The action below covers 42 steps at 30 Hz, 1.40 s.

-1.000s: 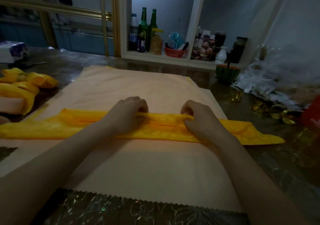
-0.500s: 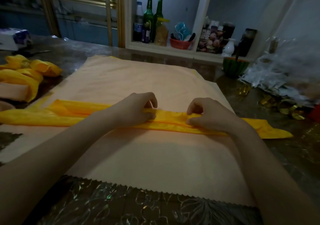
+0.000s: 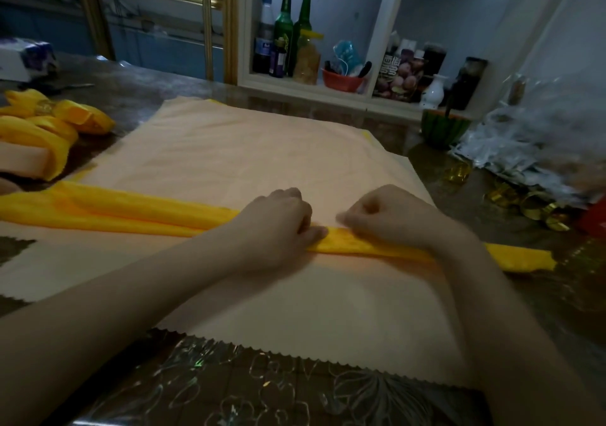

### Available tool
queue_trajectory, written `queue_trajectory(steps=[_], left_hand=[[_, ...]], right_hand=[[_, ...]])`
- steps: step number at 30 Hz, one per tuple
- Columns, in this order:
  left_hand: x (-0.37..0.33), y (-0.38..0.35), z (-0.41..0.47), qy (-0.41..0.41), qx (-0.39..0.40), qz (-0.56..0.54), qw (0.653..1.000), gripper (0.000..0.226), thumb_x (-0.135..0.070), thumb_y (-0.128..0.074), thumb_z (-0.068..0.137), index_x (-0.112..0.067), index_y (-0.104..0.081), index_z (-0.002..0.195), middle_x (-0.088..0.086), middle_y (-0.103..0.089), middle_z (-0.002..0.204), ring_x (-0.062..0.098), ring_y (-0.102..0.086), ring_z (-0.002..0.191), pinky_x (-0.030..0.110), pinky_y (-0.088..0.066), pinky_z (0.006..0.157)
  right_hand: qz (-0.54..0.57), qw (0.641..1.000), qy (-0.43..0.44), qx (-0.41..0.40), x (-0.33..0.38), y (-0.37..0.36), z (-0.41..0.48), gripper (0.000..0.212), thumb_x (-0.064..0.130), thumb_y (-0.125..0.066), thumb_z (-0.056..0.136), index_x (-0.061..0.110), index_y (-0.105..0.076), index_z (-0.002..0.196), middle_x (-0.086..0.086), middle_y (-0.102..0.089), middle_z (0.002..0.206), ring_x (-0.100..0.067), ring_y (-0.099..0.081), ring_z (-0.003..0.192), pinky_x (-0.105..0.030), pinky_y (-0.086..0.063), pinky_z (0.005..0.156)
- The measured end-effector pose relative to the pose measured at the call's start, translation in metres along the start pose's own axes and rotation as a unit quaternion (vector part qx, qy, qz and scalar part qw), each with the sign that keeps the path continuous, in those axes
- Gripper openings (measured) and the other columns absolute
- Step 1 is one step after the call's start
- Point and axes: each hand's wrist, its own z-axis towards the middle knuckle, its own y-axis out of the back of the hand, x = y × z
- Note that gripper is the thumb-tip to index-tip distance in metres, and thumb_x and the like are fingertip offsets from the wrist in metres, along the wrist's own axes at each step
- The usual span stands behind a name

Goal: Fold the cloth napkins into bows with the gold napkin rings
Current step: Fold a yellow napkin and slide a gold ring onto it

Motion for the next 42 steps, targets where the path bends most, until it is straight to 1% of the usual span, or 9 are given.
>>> queue_trajectory(steps=[4,9,16,20,24,27,31,37,42], left_hand=[[-0.001,-0.016,0.005,-0.016,-0.025,0.042,0.999,0.030,-0.042,-0.030,0.098,-0.019,-0.044,0.111,0.003,-0.049,0.118,0.022,-0.046,0.111,0.032,-0.033,0.086],[0.008,-0.028,0.004,-0.028,-0.021,0.052,0.998,0.096,-0.055,0.020,0.064,-0.022,-0.033,0.137,0.000,-0.034,0.147,0.016,-0.030,0.135,0.027,-0.021,0.107],[0.008,-0.026,0.004,-0.028,-0.006,0.008,1.000,0.101,-0.061,0.019,0.060,-0.026,-0.037,0.135,0.002,-0.035,0.146,0.017,-0.027,0.137,0.030,-0.020,0.109],[0.007,-0.025,0.003,-0.037,-0.017,0.024,0.999,0.097,-0.065,0.015,0.064,-0.026,-0.032,0.139,-0.001,-0.034,0.147,0.018,-0.025,0.138,0.033,-0.019,0.110],[0.004,-0.020,0.007,-0.162,-0.084,-0.027,0.983,0.052,-0.039,-0.017,0.079,-0.020,-0.054,0.110,0.005,-0.050,0.132,0.027,-0.041,0.129,0.032,-0.028,0.101],[-0.004,-0.019,0.008,-0.179,-0.038,-0.036,0.982,0.022,-0.015,-0.035,0.085,-0.026,-0.051,0.096,0.000,-0.045,0.134,0.021,-0.039,0.126,0.024,-0.025,0.094],[-0.009,-0.015,0.009,-0.126,-0.012,-0.082,0.989,0.025,-0.006,-0.046,0.086,-0.031,-0.049,0.089,-0.004,-0.046,0.130,0.018,-0.038,0.122,0.027,-0.028,0.093],[-0.014,0.006,0.004,-0.030,0.092,-0.166,0.981,0.036,-0.024,-0.033,0.100,-0.019,-0.068,0.104,0.005,-0.049,0.135,0.023,-0.042,0.123,0.032,-0.032,0.101],[-0.010,0.008,0.003,-0.033,0.115,-0.208,0.971,0.069,-0.072,-0.028,0.085,-0.012,-0.061,0.093,0.016,-0.063,0.100,0.029,-0.058,0.100,0.038,-0.042,0.092]], right_hand=[[-0.015,0.992,0.070,-0.103,0.009,-0.045,0.014,0.024,0.029,-0.039,0.099,0.017,-0.055,0.113,-0.002,-0.055,0.113,-0.021,-0.053,0.105,-0.040,-0.043,0.092],[-0.045,0.990,0.073,-0.109,0.000,-0.055,0.026,0.042,0.039,-0.029,0.101,0.015,-0.051,0.128,-0.006,-0.050,0.133,-0.023,-0.041,0.126,-0.037,-0.031,0.104],[-0.094,0.992,-0.043,-0.070,-0.060,-0.028,0.001,0.053,0.046,-0.020,0.101,0.024,-0.024,0.148,-0.001,-0.014,0.158,-0.016,-0.011,0.145,-0.033,-0.008,0.115],[-0.145,0.976,-0.140,-0.078,-0.110,-0.001,-0.020,0.046,0.039,-0.022,0.102,0.017,-0.044,0.135,-0.010,-0.042,0.143,-0.026,-0.037,0.132,-0.037,-0.031,0.105],[-0.057,0.973,-0.112,-0.196,-0.110,0.007,-0.031,0.029,0.041,-0.039,0.097,0.020,-0.057,0.106,0.001,-0.056,0.099,-0.019,-0.055,0.095,-0.031,-0.042,0.075],[-0.004,0.988,-0.062,-0.141,-0.086,0.003,-0.039,0.031,0.034,-0.050,0.095,0.020,-0.055,0.123,0.004,-0.054,0.110,-0.012,-0.052,0.101,-0.027,-0.043,0.082],[-0.055,0.995,-0.056,-0.061,-0.065,0.012,-0.048,0.036,0.034,-0.059,0.090,0.022,-0.055,0.124,0.003,-0.051,0.109,-0.013,-0.051,0.100,-0.023,-0.043,0.079],[-0.019,0.986,-0.102,0.129,-0.018,0.034,-0.052,0.006,0.021,-0.060,0.090,0.019,-0.056,0.086,0.004,-0.050,0.082,-0.009,-0.048,0.073,-0.021,-0.041,0.062],[0.130,0.980,0.046,0.145,0.052,-0.003,-0.072,0.016,0.029,-0.056,0.092,0.015,-0.059,0.086,0.003,-0.052,0.077,-0.005,-0.048,0.064,-0.012,-0.040,0.056]])
